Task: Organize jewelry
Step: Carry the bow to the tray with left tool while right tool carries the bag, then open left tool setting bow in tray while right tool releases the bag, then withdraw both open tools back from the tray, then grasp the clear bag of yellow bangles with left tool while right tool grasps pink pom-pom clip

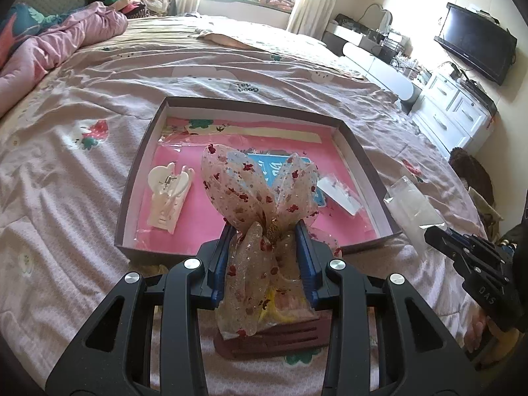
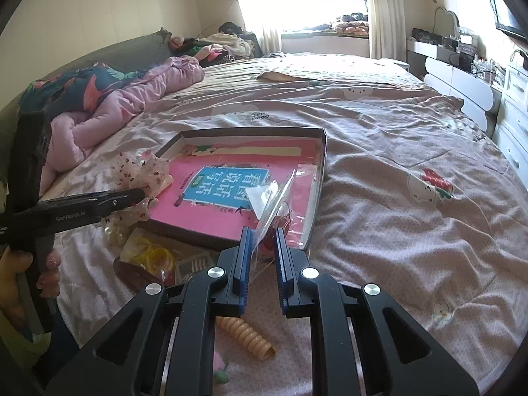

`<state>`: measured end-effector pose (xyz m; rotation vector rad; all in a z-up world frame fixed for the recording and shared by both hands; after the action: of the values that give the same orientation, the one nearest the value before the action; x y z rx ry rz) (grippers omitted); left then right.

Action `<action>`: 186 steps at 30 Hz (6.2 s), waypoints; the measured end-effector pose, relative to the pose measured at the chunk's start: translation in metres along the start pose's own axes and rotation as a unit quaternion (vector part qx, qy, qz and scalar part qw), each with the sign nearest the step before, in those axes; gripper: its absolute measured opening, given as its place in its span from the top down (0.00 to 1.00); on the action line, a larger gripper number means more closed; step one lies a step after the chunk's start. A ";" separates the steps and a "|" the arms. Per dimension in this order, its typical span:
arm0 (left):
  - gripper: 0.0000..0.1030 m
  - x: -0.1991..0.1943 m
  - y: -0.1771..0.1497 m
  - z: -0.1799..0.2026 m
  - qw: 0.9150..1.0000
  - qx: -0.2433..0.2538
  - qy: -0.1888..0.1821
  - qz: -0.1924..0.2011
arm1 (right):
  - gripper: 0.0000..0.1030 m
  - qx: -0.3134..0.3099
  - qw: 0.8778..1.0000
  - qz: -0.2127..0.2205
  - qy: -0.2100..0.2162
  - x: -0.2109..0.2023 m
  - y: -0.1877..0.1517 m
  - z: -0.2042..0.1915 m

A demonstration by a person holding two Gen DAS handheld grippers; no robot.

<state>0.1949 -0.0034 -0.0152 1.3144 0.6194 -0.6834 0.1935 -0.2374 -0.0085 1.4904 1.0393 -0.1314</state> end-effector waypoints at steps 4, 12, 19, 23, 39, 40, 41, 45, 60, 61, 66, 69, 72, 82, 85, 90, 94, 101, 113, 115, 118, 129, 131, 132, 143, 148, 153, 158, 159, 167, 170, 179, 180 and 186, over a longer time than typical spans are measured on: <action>0.73 0.007 0.006 0.000 1.000 0.001 -0.002 0.000 | 0.87 -0.004 1.000 0.001 -0.002 0.008 0.008 0.000; 0.73 0.024 0.023 0.001 1.000 -0.003 -0.006 -0.008 | 0.87 -0.009 1.000 0.000 -0.008 0.026 0.023 0.001; 0.72 0.037 0.030 0.002 1.000 -0.011 -0.019 -0.016 | 0.87 -0.016 1.000 -0.003 -0.011 0.040 0.033 0.001; 0.72 0.047 0.029 0.001 0.999 -0.012 -0.017 -0.025 | 0.87 -0.019 1.000 -0.009 -0.014 0.053 0.037 0.002; 0.67 0.071 0.027 -0.006 0.999 -0.012 -0.002 -0.041 | 0.87 -0.029 0.999 -0.026 -0.025 0.092 0.050 0.008; 0.66 0.071 0.027 -0.006 0.999 -0.010 -0.002 -0.041 | 0.87 -0.029 0.999 -0.027 -0.025 0.094 0.051 0.008; 0.64 0.072 0.027 -0.006 0.999 -0.009 -0.001 -0.040 | 0.87 -0.029 0.999 -0.029 -0.027 0.096 0.052 0.008; 0.52 0.069 0.027 -0.010 0.999 -0.011 0.000 -0.037 | 0.87 -0.030 0.999 -0.034 -0.031 0.104 0.053 0.010; 0.26 0.055 0.027 -0.024 0.999 -0.021 0.007 -0.024 | 0.82 -0.018 0.998 -0.052 -0.033 0.125 0.049 0.010; 0.24 0.054 0.026 -0.025 0.999 -0.023 0.008 -0.023 | 0.81 -0.016 0.998 -0.052 -0.030 0.124 0.049 0.010; 0.21 0.047 0.026 -0.033 0.999 -0.031 0.010 -0.018 | 0.61 -0.002 0.998 -0.051 -0.025 0.118 0.044 0.008; 0.19 0.043 0.025 -0.036 0.999 -0.034 0.013 -0.014 | 0.56 -0.001 0.999 -0.047 -0.024 0.111 0.041 0.006; 0.19 0.040 0.024 -0.038 0.999 -0.038 0.014 -0.013 | 0.46 0.003 0.999 -0.040 -0.023 0.102 0.040 0.005; 0.12 0.025 0.022 -0.042 0.999 -0.046 0.018 -0.002 | 0.28 0.004 0.999 -0.027 -0.027 0.078 0.040 -0.001; 0.12 0.017 0.022 -0.042 0.999 -0.046 0.017 0.003 | 0.25 0.001 0.999 -0.024 -0.029 0.069 0.039 -0.004; 0.11 0.002 0.020 -0.039 0.999 -0.041 0.015 0.011 | 0.19 0.000 0.999 -0.013 -0.029 0.054 0.038 -0.009; 0.11 -0.008 0.018 -0.039 0.999 -0.041 0.014 0.016 | 0.19 -0.003 1.000 -0.007 -0.028 0.042 0.038 -0.012; 0.11 -0.027 0.014 -0.042 0.999 -0.044 0.014 0.027 | 0.19 -0.007 1.000 0.003 -0.028 0.024 0.039 -0.018; 0.11 -0.059 0.005 -0.049 0.998 -0.045 0.021 0.042 | 0.19 -0.023 0.999 0.016 -0.020 -0.005 0.033 -0.035; 0.11 -0.062 0.004 -0.049 0.998 -0.045 0.022 0.044 | 0.16 -0.026 0.999 0.017 -0.018 -0.010 0.030 -0.037; 0.11 -0.066 0.001 -0.051 0.998 -0.045 0.025 0.045 | 0.16 -0.028 0.999 0.019 -0.015 -0.015 0.027 -0.040; 0.11 -0.074 -0.010 -0.050 0.998 -0.042 0.032 0.043 | 0.16 -0.037 0.999 0.016 -0.007 -0.030 0.017 -0.043; 0.11 -0.075 -0.012 -0.050 0.998 -0.041 0.032 0.041 | 0.16 -0.039 0.999 0.015 -0.006 -0.031 0.014 -0.045; 0.11 -0.076 -0.014 -0.049 0.998 -0.041 0.032 0.039 | 0.16 -0.039 0.999 0.014 -0.005 -0.032 0.012 -0.045; 0.11 -0.074 -0.031 -0.039 0.999 -0.028 0.039 0.023 | 0.16 -0.043 0.999 -0.010 0.010 -0.034 -0.013 -0.050; 0.11 -0.068 -0.040 -0.034 0.999 -0.021 0.043 0.010 | 0.16 -0.045 0.999 -0.021 0.016 -0.033 -0.023 -0.051; 0.11 -0.061 -0.047 -0.027 0.999 -0.010 0.046 -0.001 | 0.16 -0.045 0.998 -0.029 0.022 -0.033 -0.032 -0.050; 0.11 -0.052 -0.053 -0.015 0.999 0.005 0.044 -0.013 | 0.16 -0.048 0.998 -0.041 0.025 -0.033 -0.040 -0.049; 0.11 -0.050 -0.054 -0.012 0.999 0.009 0.044 -0.016 | 0.16 -0.048 0.998 -0.042 0.025 -0.033 -0.042 -0.048; 0.11 -0.036 -0.062 0.002 0.998 0.024 0.044 -0.034 | 0.16 -0.051 0.996 -0.062 0.031 -0.029 -0.058 -0.046; 0.11 -0.032 -0.064 0.005 0.998 0.029 0.045 -0.038 | 0.16 -0.056 0.995 -0.070 0.032 -0.026 -0.064 -0.047; 0.11 -0.016 -0.069 0.008 0.997 0.031 0.046 -0.053 | 0.16 -0.057 0.994 -0.087 0.044 -0.015 -0.078 -0.048; 0.11 -0.014 -0.070 0.008 0.997 0.031 0.047 -0.055 | 0.16 -0.057 0.993 -0.088 0.045 -0.013 -0.079 -0.049; 0.11 -0.003 -0.066 0.005 0.997 0.022 0.049 -0.058 | 0.20 -0.055 0.992 -0.097 0.054 -0.004 -0.085 -0.049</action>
<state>0.1432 -0.0157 -0.0554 1.3676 0.7689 -0.7338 0.1122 -0.2116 -0.0567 1.3062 1.2596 -0.1301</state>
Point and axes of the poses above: each gripper's, at about its wrist camera, not at the fingertips, and x roughly the way its jaws point, z to its right, y to its top, the point moved 1 cm from there along x, roughly the way its jaws point, and after that the axes turned 8 degrees about y, right-handed, at the moved point
